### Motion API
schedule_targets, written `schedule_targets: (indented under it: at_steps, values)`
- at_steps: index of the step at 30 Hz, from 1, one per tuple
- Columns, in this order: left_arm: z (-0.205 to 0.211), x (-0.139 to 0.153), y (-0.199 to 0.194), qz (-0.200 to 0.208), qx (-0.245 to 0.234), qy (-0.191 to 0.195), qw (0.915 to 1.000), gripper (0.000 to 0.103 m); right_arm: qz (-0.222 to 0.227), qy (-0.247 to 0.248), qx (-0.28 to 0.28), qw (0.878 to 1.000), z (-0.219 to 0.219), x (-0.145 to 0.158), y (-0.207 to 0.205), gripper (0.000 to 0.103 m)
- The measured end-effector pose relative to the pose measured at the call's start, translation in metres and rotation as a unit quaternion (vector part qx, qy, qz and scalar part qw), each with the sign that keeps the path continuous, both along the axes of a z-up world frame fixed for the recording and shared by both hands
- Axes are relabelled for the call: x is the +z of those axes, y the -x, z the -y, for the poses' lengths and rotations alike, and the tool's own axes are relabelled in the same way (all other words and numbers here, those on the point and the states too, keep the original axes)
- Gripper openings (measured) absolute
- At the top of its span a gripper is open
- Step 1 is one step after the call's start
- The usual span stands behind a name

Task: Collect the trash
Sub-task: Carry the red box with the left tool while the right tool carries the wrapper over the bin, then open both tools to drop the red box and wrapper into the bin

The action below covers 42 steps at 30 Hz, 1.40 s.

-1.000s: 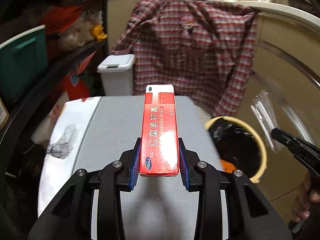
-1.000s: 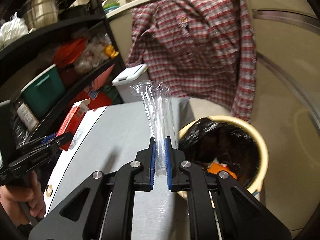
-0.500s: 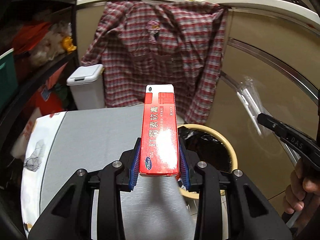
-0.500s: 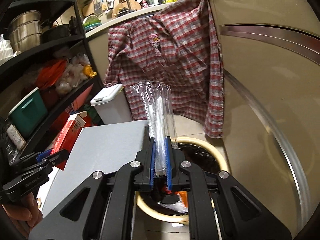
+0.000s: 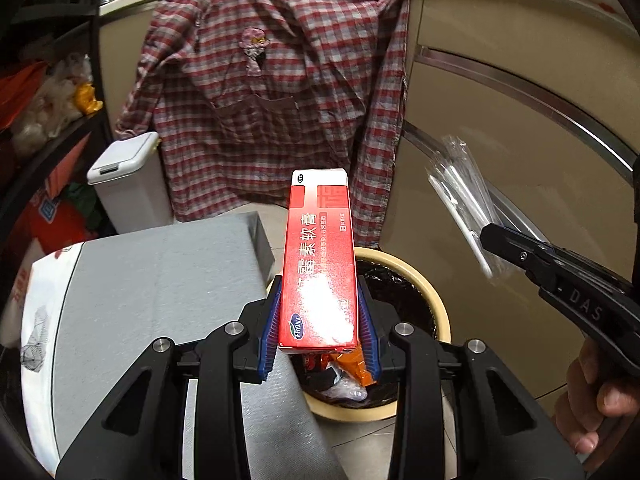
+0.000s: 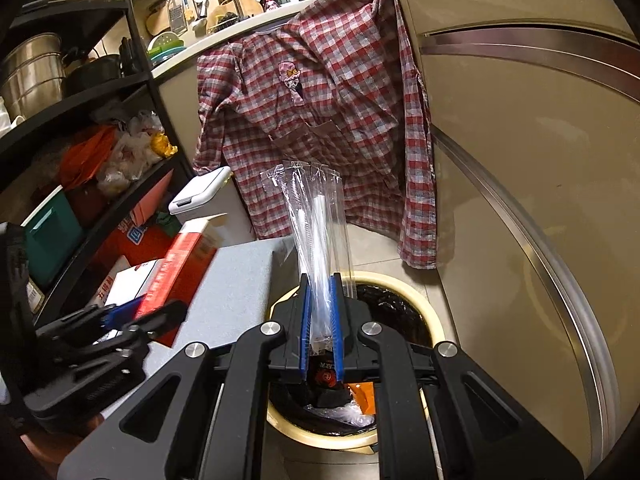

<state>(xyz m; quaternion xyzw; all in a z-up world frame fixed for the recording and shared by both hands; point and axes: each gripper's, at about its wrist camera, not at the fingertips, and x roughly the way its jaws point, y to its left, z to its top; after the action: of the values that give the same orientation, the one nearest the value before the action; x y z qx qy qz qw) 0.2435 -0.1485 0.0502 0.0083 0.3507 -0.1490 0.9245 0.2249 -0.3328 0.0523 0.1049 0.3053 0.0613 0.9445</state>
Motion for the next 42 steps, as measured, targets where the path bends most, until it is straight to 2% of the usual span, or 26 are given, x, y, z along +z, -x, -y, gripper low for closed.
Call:
schedule_targets:
  at_steps: [9, 12, 13, 15, 23, 27, 30, 32, 36, 37, 40, 42]
  values:
    - [0.019, -0.008, -0.018, -0.008, -0.007, -0.004, 0.9999, 0.034, -0.007, -0.017, -0.005, 1.0, 0.007, -0.006, -0.01, 0.01]
    - [0.023, -0.01, -0.023, -0.011, -0.01, -0.008, 0.9999, 0.035, -0.01, -0.016, -0.003, 1.0, 0.007, -0.008, -0.013, 0.017]
    - [0.025, -0.011, -0.027, -0.015, -0.012, -0.01, 0.9998, 0.04, -0.012, -0.014, -0.005, 1.0, 0.007, -0.009, -0.014, 0.027]
    - [0.026, -0.011, -0.03, -0.017, -0.011, -0.014, 0.9997, 0.045, -0.013, -0.018, -0.011, 1.0, 0.009, -0.01, -0.015, 0.033]
    - [0.01, -0.009, -0.019, -0.013, -0.006, -0.009, 0.9999, 0.046, -0.018, -0.022, -0.013, 1.0, 0.012, -0.013, -0.018, 0.036]
    - [-0.013, 0.003, 0.003, -0.002, 0.0, -0.005, 1.0, 0.046, -0.008, -0.024, -0.016, 1.0, 0.011, -0.007, -0.012, 0.042]
    - [-0.033, 0.018, 0.027, 0.011, 0.007, 0.001, 0.9999, 0.046, 0.013, -0.023, -0.021, 0.999, 0.006, 0.006, 0.004, 0.052]
    - [-0.043, 0.027, 0.043, 0.024, 0.012, 0.001, 0.9996, 0.055, 0.03, -0.016, -0.024, 0.999, 0.001, 0.018, 0.02, 0.059]
    - [-0.059, 0.043, 0.083, 0.045, 0.02, -0.002, 0.9988, 0.06, 0.065, 0.002, -0.026, 0.998, -0.014, 0.041, 0.062, 0.08]
    - [-0.063, 0.047, 0.096, 0.052, 0.023, 0.001, 0.9984, 0.065, 0.072, 0.006, -0.03, 0.997, -0.017, 0.048, 0.076, 0.085]
    - [-0.074, 0.054, 0.127, 0.067, 0.032, 0.012, 0.9972, 0.074, 0.096, 0.007, -0.052, 0.994, -0.019, 0.061, 0.12, 0.096]
    - [-0.079, 0.054, 0.146, 0.074, 0.043, 0.007, 0.9963, 0.082, 0.1, 0.01, -0.063, 0.993, -0.02, 0.062, 0.142, 0.098]
